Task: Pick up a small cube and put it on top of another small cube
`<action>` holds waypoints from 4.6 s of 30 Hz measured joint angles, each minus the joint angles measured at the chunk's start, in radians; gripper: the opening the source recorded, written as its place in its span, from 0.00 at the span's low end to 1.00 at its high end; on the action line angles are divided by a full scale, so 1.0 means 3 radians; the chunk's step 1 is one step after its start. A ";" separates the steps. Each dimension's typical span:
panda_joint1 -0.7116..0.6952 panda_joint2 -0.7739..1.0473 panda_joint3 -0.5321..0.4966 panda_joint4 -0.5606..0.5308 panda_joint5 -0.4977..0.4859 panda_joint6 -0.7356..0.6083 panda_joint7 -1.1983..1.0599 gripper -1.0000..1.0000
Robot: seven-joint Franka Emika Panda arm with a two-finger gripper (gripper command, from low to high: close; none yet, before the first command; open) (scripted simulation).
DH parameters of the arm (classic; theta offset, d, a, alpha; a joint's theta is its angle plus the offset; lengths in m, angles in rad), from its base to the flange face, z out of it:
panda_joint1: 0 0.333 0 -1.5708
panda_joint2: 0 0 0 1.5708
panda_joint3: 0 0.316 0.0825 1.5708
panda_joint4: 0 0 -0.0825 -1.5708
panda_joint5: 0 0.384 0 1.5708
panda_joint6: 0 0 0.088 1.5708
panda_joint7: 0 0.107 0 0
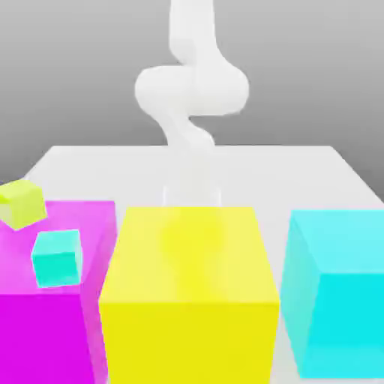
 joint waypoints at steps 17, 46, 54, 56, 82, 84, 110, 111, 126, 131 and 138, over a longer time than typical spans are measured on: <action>0.1102 0.1957 0.1638 -0.1295 0.0507 0.1298 0.1067 0.50; 0.1750 0.3102 0.0445 -0.1776 -0.1356 0.2624 0.2693 0.00; 0.1563 0.2465 0.1017 -0.1931 0.0022 0.2176 0.1690 0.00; 0.1616 0.2320 0.0997 -0.1951 0.0230 0.2066 0.1539 0.00; 0.2189 0.2238 0.0931 -0.1117 0.0384 0.0317 -0.2254 0.00; 0.2185 0.2238 0.0912 -0.1044 0.0341 0.0187 -0.2547 0.00; 0.1704 0.2177 0.0506 -0.0013 -0.0318 -0.1517 -0.6048 0.00; 0.1628 0.2160 0.0465 0.0000 -0.0321 -0.1520 -0.5952 0.00; 0.0604 0.1879 -0.0275 0.0073 -0.0324 -0.1341 -0.3829 0.00; 0.0248 0.1781 -0.0526 0.0095 -0.0344 -0.1278 -0.3088 0.00; -0.0272 0.1639 -0.0849 0.0126 -0.0386 -0.1191 -0.2040 0.00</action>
